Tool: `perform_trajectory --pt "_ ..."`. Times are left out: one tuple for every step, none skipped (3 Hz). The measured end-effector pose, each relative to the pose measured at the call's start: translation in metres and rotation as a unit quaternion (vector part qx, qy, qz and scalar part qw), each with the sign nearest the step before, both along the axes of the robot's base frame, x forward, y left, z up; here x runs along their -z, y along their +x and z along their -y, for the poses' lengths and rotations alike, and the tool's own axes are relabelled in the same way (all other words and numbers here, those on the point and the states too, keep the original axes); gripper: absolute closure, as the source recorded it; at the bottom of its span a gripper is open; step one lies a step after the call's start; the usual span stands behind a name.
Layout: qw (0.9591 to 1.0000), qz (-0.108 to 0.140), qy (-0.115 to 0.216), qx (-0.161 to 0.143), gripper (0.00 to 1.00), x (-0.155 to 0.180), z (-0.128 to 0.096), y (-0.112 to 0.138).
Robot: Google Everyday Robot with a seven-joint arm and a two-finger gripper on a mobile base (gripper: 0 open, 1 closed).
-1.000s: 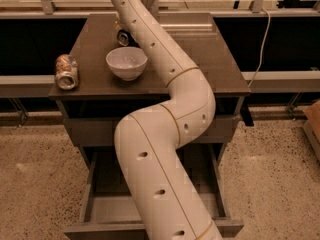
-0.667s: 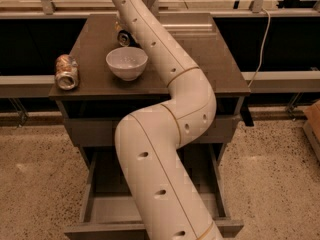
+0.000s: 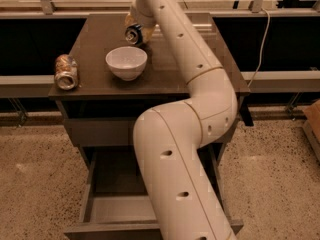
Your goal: Place pepsi can into middle drawer
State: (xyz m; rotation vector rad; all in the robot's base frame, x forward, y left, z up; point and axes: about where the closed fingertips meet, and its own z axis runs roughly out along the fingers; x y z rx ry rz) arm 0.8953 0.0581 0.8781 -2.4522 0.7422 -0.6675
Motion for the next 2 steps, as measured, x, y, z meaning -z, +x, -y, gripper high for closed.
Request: perform_trajectory --pt "0.9976 -0.03 0.062 -0.005 1.0 -0.036 0.016 -0.032" --pt "0.9933 -0.062 0.097 0.005 1.0 -0.061 0.041 -0.062"
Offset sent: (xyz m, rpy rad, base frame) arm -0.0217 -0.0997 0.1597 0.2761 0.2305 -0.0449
